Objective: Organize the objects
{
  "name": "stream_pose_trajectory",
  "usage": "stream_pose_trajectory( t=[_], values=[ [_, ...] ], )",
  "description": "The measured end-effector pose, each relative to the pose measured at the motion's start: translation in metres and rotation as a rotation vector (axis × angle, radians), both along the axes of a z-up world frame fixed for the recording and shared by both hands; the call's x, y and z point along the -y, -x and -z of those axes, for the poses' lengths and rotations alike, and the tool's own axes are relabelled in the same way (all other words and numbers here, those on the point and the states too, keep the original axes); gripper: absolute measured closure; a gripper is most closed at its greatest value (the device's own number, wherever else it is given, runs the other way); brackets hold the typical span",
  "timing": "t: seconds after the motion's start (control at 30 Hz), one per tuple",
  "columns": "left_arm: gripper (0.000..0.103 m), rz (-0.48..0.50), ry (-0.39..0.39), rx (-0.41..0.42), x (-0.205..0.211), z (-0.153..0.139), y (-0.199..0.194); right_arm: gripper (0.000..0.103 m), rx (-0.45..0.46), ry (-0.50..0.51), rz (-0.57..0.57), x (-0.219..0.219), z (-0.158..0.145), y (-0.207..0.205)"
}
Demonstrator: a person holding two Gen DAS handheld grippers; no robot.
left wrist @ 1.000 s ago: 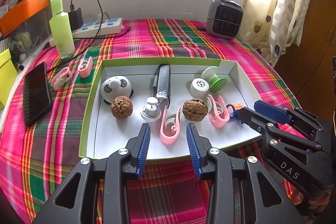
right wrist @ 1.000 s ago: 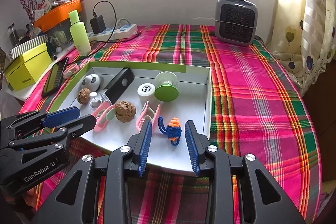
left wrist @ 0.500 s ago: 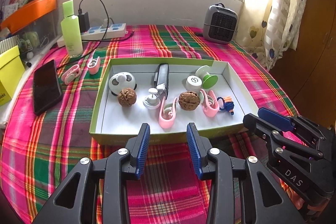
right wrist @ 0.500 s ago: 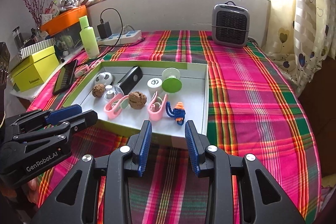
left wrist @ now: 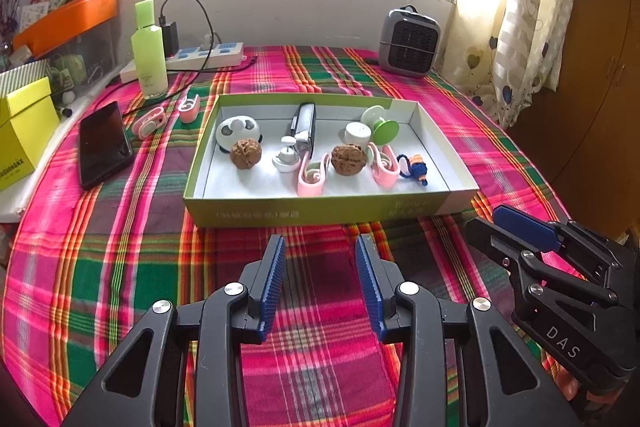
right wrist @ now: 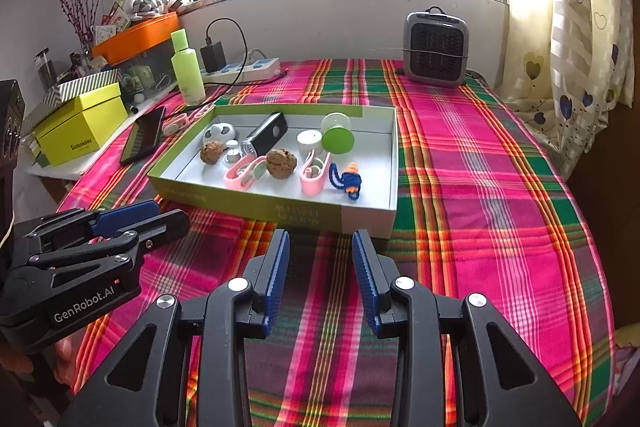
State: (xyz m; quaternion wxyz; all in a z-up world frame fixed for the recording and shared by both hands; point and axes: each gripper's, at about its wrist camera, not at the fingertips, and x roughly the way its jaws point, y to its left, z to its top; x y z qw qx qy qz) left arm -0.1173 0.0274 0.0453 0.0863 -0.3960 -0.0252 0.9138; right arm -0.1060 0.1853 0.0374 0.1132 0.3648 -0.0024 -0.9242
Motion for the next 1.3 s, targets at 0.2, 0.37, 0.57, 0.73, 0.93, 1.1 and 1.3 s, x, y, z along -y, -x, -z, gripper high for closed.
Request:
stream_pose_trajectory(
  t=[0.2,0.37,0.57,0.73,0.93,1.1,1.3],
  values=[
    [0.068,-0.003,0.0,0.012,0.001,0.005,-0.013,0.069,0.029,-0.008,-0.009,0.002,0.009,-0.011],
    [0.068,-0.004,0.012,0.034,0.0,0.014,-0.022,0.069,0.052,-0.008,-0.013,0.003,0.016,-0.019],
    [0.068,-0.013,0.016,0.063,0.001,0.023,-0.029,0.069,0.081,-0.023,-0.022,0.005,0.025,-0.026],
    [0.068,-0.02,0.02,0.076,0.002,0.028,-0.033,0.069,0.104,-0.027,-0.024,0.005,0.031,-0.03],
    [0.067,-0.023,0.049,0.093,-0.001,0.035,-0.035,0.069,0.131,-0.027,-0.019,0.003,0.037,-0.032],
    [0.063,-0.025,0.054,0.085,-0.002,0.036,-0.036,0.068,0.132,-0.041,-0.021,0.004,0.038,-0.032],
    [0.057,-0.039,0.087,0.058,-0.009,0.038,-0.039,0.061,0.128,-0.086,-0.017,0.01,0.039,-0.033]
  ],
)
